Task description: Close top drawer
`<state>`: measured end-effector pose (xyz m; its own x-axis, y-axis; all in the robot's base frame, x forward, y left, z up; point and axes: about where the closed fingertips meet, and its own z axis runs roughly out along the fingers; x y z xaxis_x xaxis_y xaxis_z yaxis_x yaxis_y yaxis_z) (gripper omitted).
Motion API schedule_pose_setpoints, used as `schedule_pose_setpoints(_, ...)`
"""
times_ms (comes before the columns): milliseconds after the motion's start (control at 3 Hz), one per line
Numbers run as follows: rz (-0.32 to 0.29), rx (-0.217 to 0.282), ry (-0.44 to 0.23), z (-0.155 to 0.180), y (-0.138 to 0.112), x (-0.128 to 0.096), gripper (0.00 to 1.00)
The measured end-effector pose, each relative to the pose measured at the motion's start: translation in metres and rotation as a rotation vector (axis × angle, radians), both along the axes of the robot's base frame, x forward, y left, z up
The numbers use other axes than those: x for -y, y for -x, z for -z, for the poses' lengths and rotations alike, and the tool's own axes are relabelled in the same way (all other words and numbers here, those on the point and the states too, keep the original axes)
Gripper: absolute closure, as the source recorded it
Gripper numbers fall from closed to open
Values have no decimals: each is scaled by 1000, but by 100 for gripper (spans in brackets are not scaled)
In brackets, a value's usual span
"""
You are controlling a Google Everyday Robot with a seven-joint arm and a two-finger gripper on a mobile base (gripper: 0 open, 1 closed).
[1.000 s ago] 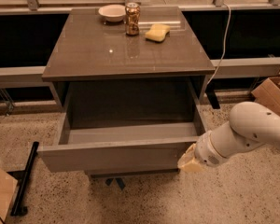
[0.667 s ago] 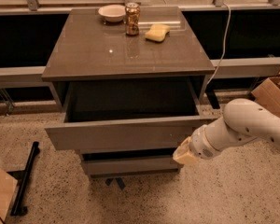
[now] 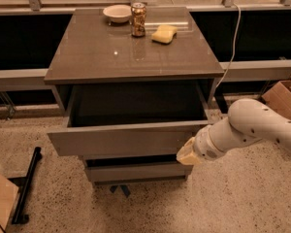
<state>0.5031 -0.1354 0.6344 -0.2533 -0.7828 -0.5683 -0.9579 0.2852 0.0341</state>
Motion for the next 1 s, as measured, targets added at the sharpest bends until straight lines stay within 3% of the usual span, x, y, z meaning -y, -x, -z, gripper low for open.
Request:
schedule_pose_setpoints(667,-88,149,-18,-12,-79,-42,100)
schedule_pose_setpoints(1000,-88,149,-18,-12,-77,-42,100)
